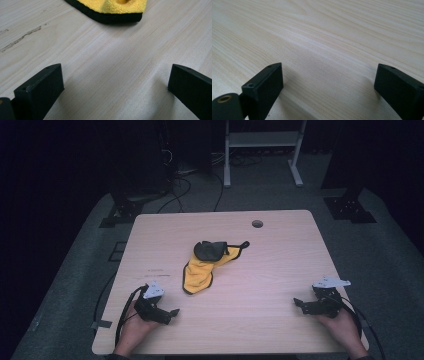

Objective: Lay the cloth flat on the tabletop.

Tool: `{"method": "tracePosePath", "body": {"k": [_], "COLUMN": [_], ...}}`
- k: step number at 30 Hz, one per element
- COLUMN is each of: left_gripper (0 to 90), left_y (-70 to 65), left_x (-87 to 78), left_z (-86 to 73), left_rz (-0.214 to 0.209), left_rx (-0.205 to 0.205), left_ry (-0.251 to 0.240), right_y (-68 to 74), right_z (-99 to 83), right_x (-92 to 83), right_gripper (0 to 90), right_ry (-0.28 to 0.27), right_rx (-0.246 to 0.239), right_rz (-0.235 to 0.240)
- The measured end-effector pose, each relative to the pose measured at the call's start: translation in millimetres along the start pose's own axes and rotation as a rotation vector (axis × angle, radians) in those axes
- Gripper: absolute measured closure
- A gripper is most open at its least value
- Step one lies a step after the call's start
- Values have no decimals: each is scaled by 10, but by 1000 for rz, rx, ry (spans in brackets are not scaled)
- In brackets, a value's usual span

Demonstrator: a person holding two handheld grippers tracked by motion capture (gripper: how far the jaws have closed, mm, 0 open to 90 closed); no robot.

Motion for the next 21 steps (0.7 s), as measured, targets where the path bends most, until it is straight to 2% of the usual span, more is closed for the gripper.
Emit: {"method": "tracePosePath", "body": {"k": [7,9,12,16,21], "left_gripper": [0,0,0,0,0], "left_y": [28,37,45,64,100], "left_x": [9,3,-22,-63,-48], "left_z": [21,39,108,223,326], "left_rz": [4,-10,-5,-9,-4], "left_rx": [-13,-29,-26,-39,-39], "left_ry": [12,1,-14,-63,-77], "right_y": [0,0,-1,-1,-1], "right_z": [0,0,0,0,1], "right_x": [0,0,0,0,0], "right_gripper": [75,75,75,75,75], "right_ry": [0,0,0,0,0], "right_rx": [0,0,-1,-1,-1], "right_rz": [0,0,0,0,0]}}
Point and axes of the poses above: each handheld gripper's, and its own axes: x roughly forward along the jaws, z roughly out of its top, y roughly to its left, the point moved 4 cm from there along x, roughly forward along the jaws, and after that the axes turned 6 degrees about z, right-handed, at the moved point
